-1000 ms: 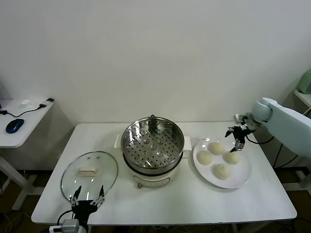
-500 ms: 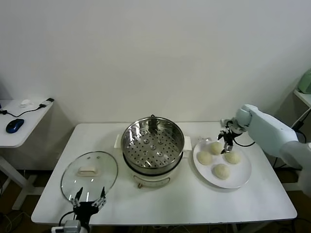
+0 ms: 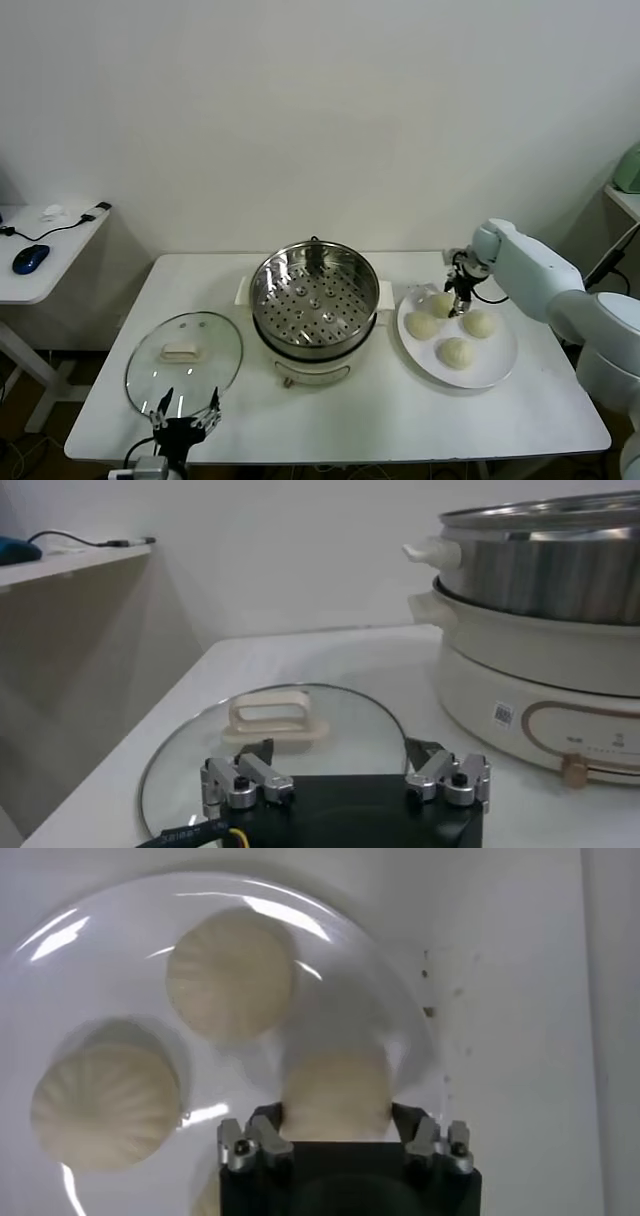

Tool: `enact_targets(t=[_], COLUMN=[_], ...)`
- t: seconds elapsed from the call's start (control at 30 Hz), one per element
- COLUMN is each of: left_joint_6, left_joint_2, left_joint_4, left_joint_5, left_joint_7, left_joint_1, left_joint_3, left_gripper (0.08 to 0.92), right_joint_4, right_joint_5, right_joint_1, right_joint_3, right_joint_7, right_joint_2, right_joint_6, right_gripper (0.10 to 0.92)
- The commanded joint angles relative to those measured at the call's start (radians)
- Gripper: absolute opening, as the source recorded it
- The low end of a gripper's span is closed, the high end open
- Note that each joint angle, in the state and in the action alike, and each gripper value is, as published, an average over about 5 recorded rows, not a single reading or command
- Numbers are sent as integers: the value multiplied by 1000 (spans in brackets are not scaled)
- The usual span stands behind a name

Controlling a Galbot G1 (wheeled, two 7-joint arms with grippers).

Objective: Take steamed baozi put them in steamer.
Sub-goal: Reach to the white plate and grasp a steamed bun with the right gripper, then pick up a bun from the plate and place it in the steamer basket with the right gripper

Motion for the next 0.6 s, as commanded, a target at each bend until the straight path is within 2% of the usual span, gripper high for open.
enact_targets(t=[0.03,0.17,0.37,0.47,0.6], left_joint_6=[0,0,0,-1,-2], left_joint_2=[-2,-3,-6,-6,-4], left_joint_4=[2,-2,-10,-16,-20], left_joint_5=[1,2,8,14,17], left_joint_7=[-1,-3,-4,-4,-4], left_joint_1=[1,7,11,13,15], left_joint_3=[1,1,8,14,21], left_gripper=[823,823,823,823,823], right_joint_4=[-24,84,415,552,742], right_joint_5=[-25,39,284,410,562], right_joint_1=[-6,54,375,590,826], right_joint_3=[17,-35,-326,-467,-585], right_joint_7=[5,-9,-36,-57,-86], right_joint_2=[20,-35,-138,-125,-30], right_joint_6=[-4,-24,-44,-9,119], right_gripper=[619,603,602,602,602])
